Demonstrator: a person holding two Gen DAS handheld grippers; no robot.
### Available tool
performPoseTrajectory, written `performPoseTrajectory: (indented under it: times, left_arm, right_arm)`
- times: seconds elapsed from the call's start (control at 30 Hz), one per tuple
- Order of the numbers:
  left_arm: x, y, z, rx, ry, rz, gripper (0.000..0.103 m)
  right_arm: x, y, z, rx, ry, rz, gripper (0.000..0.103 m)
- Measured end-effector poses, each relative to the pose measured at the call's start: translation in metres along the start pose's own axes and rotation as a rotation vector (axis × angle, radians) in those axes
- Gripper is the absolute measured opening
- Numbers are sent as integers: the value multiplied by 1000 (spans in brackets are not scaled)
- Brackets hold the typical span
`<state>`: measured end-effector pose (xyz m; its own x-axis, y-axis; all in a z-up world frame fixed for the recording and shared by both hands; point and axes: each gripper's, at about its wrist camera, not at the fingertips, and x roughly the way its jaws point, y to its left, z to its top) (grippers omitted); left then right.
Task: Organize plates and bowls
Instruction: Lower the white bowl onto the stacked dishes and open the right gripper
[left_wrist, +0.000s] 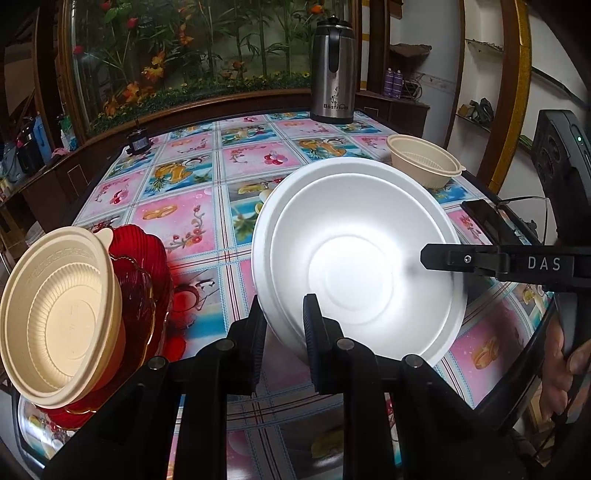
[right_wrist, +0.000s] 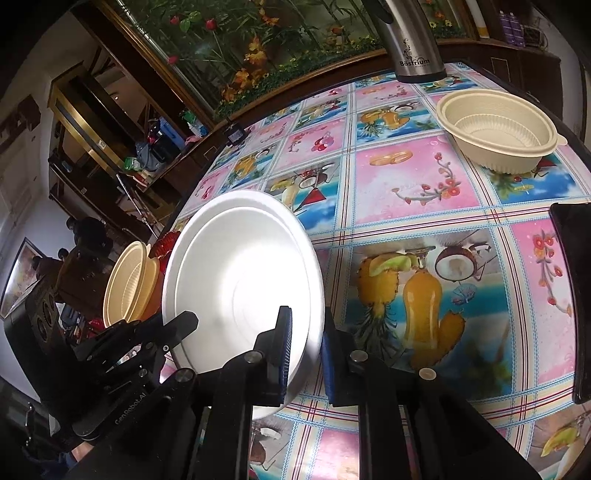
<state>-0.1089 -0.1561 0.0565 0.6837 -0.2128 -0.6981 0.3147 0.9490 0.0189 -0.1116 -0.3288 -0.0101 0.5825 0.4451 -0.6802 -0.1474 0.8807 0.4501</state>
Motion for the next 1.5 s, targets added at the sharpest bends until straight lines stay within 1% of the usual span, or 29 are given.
performPoseTrajectory:
  times: [0.27,0.4,0.5,0.63,0.73,0.9,1.03,1.13,1.23,1.37,1.5]
  left_arm:
    - [-7,7,0,-14,-21,4,17]
    - [-13,15,3,-31,-38,6,17]
    - [-26,26,8,-52,-72,18,17]
    - [-43,44,12,-80,-118,49,17]
    - [-57,65,13,-113,-143,72,17]
    - [-79,104,8,-175,-179,130,17]
    - [-90,133,-2,-224,-190,183,17]
    - [-91,157,-11,-277,-186,223,17]
    - [-86,173,-19,-318,-174,245,17]
    - [-81,187,-25,-361,-162,245,17]
    - [-76,192,-26,-375,-157,249,17]
  right_arm:
    - [-1,7,5,-13,-8,4,16]
    - [-2,15,11,-19,-7,26,16]
    - [-4,27,17,-39,-9,42,16]
    - [-2,50,29,-66,-6,95,16]
    - [4,71,37,-85,3,131,17]
    - [23,110,47,-118,47,196,17]
    - [48,145,50,-136,113,251,17]
    - [67,170,47,-168,147,259,17]
    - [85,187,45,-184,175,256,17]
    - [106,196,41,-177,216,255,17]
    - [113,202,39,-189,229,234,17]
